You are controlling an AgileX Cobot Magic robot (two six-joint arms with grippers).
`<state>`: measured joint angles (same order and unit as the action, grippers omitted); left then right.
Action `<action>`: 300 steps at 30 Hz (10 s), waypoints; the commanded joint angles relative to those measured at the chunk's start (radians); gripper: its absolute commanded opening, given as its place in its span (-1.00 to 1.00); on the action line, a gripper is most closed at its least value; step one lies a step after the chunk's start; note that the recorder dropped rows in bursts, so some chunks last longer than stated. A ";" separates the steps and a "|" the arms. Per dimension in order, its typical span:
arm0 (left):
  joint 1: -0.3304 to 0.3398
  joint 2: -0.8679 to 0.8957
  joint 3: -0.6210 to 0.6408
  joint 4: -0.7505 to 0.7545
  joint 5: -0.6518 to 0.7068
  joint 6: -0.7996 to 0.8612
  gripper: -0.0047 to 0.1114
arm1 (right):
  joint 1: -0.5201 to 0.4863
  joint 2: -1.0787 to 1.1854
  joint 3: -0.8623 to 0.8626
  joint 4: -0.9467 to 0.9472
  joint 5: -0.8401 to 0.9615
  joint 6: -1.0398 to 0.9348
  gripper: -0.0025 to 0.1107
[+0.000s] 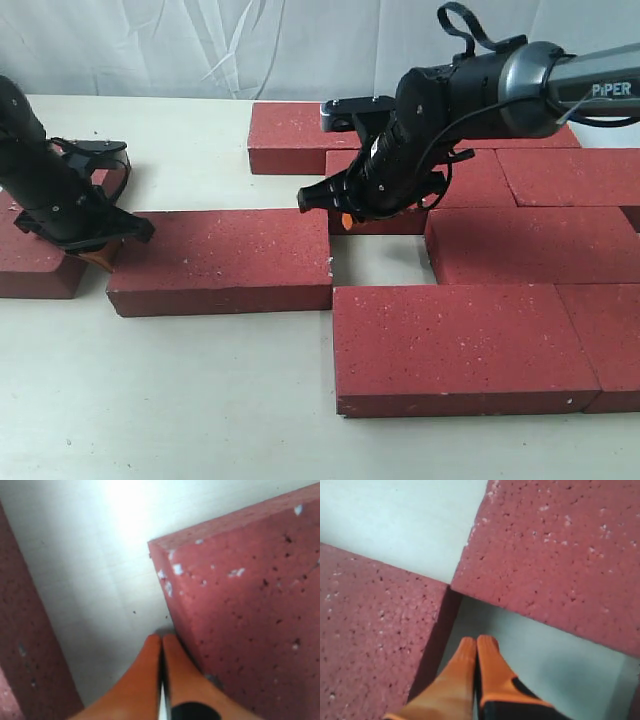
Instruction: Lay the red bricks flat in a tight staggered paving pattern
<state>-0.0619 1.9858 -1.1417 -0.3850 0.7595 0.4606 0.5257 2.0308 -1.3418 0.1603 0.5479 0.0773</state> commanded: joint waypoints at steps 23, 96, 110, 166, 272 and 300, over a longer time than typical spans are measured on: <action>-0.001 -0.009 -0.003 0.036 -0.019 0.072 -0.92 | -0.006 0.039 0.001 -0.024 -0.135 0.013 -0.97; -0.001 0.018 -0.003 -0.163 -0.017 0.198 -0.92 | 0.010 0.005 0.001 -0.055 0.078 0.088 -0.97; -0.001 -0.010 -0.003 -0.066 0.008 0.045 -0.92 | -0.048 -0.061 0.001 -0.075 0.153 0.152 -0.97; -0.291 -0.012 0.034 -0.044 -0.215 -0.399 -0.92 | -0.048 -0.369 0.148 -0.124 0.212 0.152 -0.97; 0.100 -0.332 0.055 -0.242 -0.123 0.161 -0.92 | -0.046 -0.369 0.150 -0.124 0.204 0.152 -0.97; 0.100 -0.136 0.057 -0.079 -0.036 0.256 -0.92 | -0.046 -0.369 0.150 -0.124 0.204 0.152 -0.97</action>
<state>0.0425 1.8472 -1.0859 -0.4569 0.6621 0.6072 0.4832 1.6695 -1.1954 0.0363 0.7599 0.2288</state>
